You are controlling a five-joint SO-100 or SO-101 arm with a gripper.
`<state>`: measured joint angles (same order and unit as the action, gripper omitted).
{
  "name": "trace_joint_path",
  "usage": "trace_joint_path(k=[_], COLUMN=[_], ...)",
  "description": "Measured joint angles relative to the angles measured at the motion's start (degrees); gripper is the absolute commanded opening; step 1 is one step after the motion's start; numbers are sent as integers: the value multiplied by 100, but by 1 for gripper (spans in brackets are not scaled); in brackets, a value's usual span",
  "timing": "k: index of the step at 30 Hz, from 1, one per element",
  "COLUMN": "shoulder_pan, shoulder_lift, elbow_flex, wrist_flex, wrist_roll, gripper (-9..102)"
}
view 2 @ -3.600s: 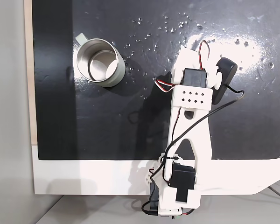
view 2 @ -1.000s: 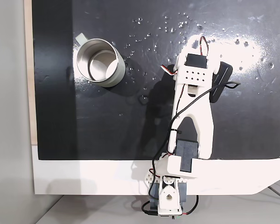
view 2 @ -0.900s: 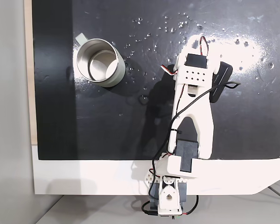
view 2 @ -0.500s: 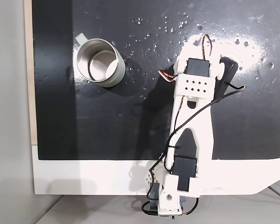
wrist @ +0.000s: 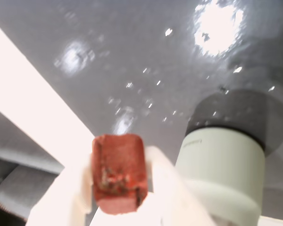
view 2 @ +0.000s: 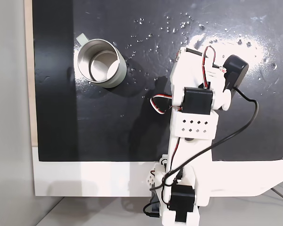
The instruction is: Grasp a cube and put it in the cup.
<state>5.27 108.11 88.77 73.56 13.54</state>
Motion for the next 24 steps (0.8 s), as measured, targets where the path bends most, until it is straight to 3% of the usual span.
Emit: trace_joint_path(k=[9,24], shoulder_pan=[-334,-1951], shoulder_lift=[237,-1354], elbow_flex=[-519,-2909], wrist_flex=[132,791], wrist_roll=[-26,-193], gripper=[5,4])
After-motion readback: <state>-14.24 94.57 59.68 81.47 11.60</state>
